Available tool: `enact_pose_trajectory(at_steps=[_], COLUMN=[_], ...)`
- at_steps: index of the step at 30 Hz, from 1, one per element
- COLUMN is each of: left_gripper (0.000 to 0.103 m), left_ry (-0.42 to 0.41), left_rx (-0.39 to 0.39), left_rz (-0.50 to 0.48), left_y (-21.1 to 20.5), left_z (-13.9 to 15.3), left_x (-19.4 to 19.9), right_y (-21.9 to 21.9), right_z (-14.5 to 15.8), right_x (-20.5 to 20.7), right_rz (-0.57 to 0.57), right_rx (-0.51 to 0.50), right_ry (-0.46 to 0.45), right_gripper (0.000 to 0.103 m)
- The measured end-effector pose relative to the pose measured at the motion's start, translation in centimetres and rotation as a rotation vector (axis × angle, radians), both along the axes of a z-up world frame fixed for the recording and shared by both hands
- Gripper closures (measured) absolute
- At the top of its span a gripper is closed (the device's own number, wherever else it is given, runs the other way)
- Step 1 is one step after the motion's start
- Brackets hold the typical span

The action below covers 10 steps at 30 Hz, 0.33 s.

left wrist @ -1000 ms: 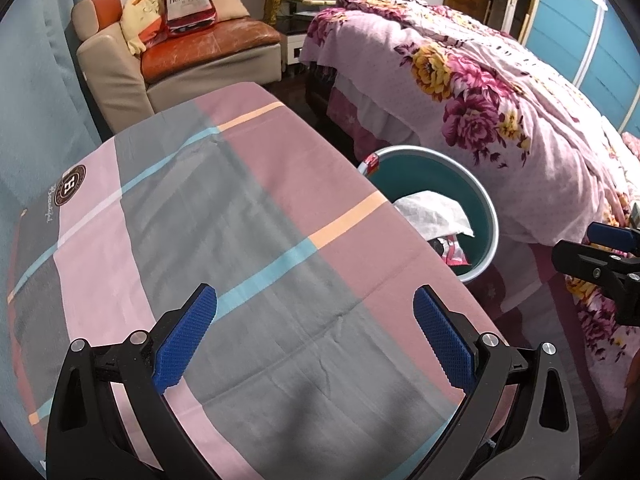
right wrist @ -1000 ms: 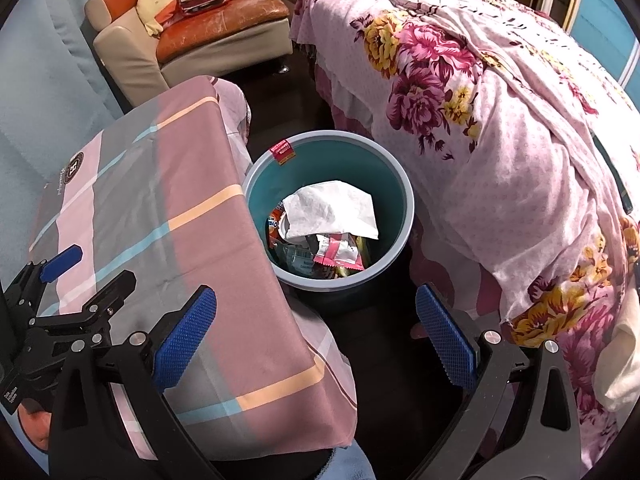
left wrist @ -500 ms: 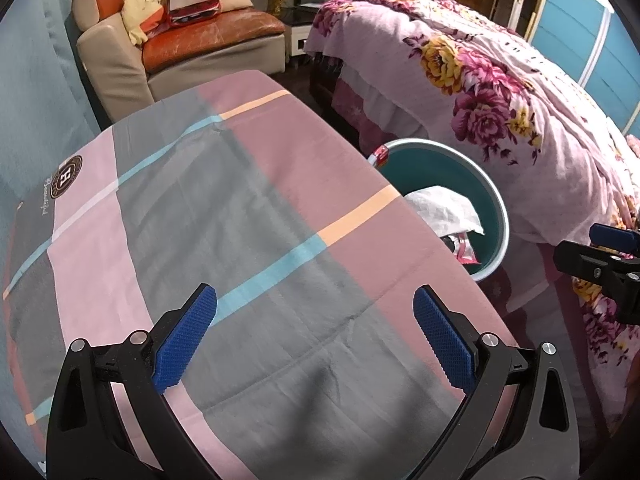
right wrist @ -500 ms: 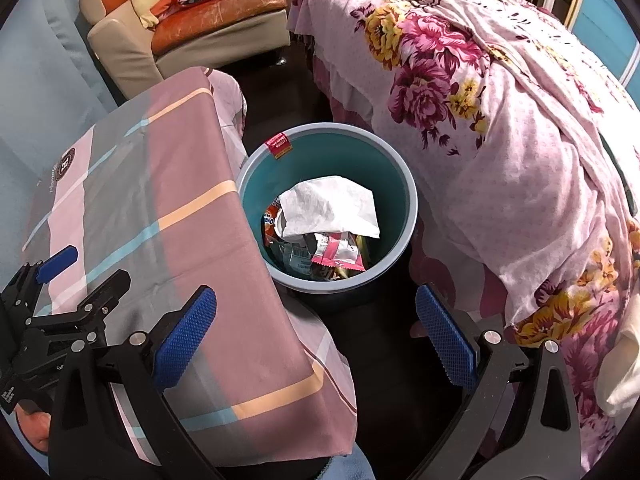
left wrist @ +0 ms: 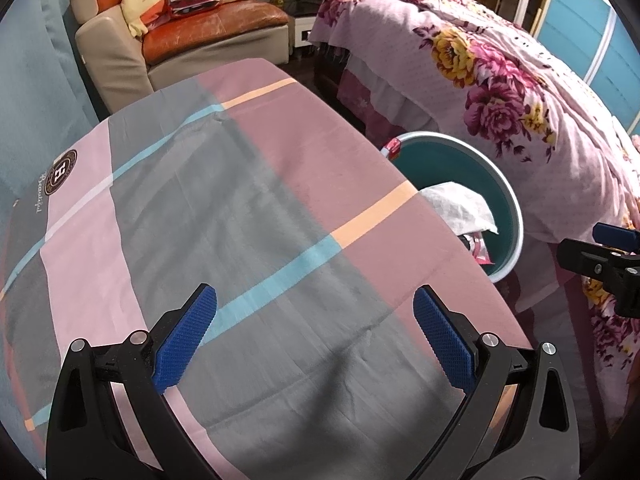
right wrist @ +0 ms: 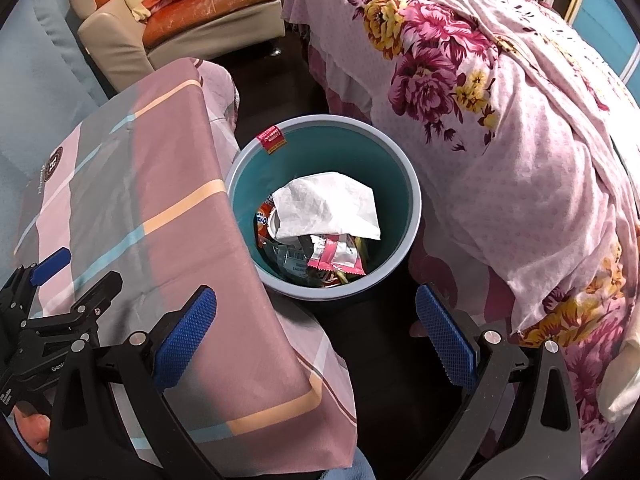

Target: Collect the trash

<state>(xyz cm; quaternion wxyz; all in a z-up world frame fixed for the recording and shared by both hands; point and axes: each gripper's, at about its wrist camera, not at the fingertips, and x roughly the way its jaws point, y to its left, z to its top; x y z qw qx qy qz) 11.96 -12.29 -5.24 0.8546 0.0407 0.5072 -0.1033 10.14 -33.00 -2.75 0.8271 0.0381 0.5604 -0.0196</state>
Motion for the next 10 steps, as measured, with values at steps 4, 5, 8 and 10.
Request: enact_pose_trajectory(at_steps=[4, 5, 8, 10], left_gripper=[0.004, 0.004, 0.004, 0.004], left_ry=[0.010, 0.013, 0.028, 0.031], left_rx=[0.009, 0.010, 0.007, 0.014], left_rz=[0.004, 0.005, 0.009, 0.011], left_y=[0.1, 0.1, 0.2, 0.1], left_z=[-0.5, -0.6, -1.1, -1.3], left_x=[0.5, 0.6, 1.0, 1.2], right_y=[0.1, 0.1, 0.1, 0.2], right_z=[-0.4, -0.5, -0.8, -0.9], right_x=[0.6, 0.8, 1.1, 1.4], right_rz=[0.001, 0.001, 0.000, -0.002], right_rx=[-0.005, -0.006, -0.007, -0.011], right_ry=[0.007, 0.009, 0.013, 0.013], right_gripper=[0.007, 0.007, 0.007, 0.007])
